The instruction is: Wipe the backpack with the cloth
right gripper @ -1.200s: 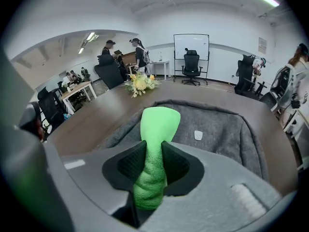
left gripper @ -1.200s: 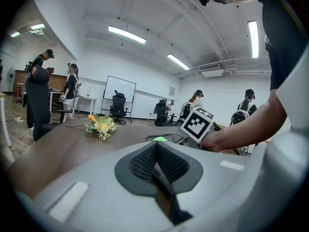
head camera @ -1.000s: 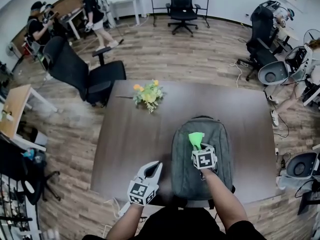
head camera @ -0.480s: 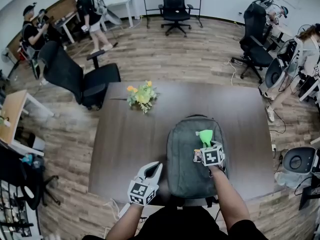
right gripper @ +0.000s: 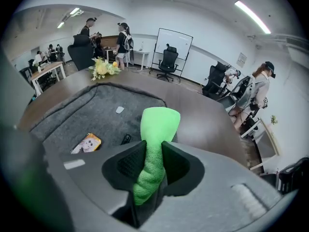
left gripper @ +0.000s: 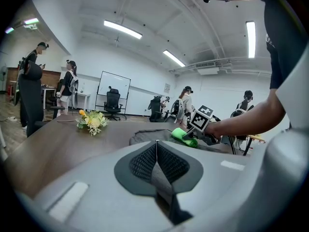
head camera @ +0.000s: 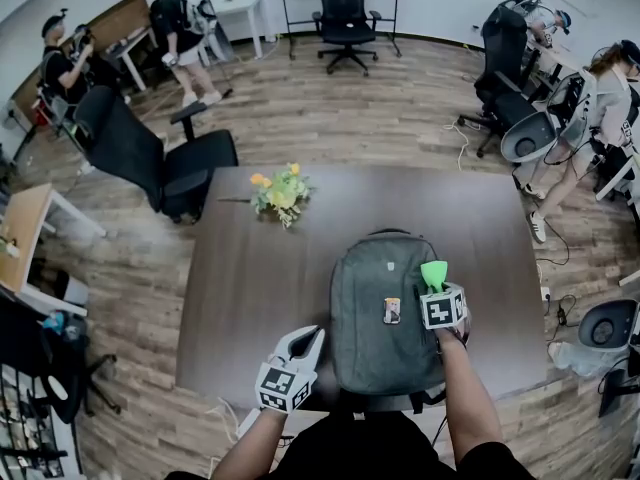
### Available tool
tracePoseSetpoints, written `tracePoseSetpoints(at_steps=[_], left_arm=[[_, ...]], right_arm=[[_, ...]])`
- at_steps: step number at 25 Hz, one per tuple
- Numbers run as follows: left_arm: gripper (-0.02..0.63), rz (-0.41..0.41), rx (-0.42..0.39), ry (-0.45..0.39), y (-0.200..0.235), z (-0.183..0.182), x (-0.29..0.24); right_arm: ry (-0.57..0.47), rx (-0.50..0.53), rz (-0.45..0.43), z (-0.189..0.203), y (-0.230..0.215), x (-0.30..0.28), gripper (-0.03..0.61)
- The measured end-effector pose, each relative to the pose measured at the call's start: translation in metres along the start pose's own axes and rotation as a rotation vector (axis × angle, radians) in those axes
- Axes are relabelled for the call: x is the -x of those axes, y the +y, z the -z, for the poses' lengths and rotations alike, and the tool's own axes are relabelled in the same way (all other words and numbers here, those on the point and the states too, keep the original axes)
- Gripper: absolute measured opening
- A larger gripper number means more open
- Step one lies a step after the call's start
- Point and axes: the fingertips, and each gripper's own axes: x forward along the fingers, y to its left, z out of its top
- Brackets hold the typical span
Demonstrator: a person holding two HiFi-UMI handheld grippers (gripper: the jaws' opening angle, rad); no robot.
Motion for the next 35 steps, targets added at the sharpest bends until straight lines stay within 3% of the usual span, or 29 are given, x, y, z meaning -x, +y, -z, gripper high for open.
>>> tracePoseSetpoints(at_steps=[4,8,18,26,35], left_arm=[[0.026,0.002,-0.005,0.002,-0.001,0.0,0.002],[0.032,0.0,-0.004,-0.007,-0.001,0.0,0.004],[0.011,-0.045,-0.008,-0.025,0.008,-0.001,0.013],[0.019,-0.049,-0.007,-0.019,0.007,0.001,0.018],[0.018,-0.025,-0.009,-0.004,0.002,0.008,0.022]], right_arm=[[0.02,-0.038,0.007,0.006,-0.007,0.007,0.1],[-0.046,-0.074,-0.016,-0.012,-0.001,0.025,0.101],[-0.147,-0.225,-0.234,-0.026,0.069,0.068,0.101],[-0.147,-0.171,-0.424,-0.022,0.158,0.083,0.101],[-0.122,-0.083,-0.515,-0.023,0.221,0.08,0.098]])
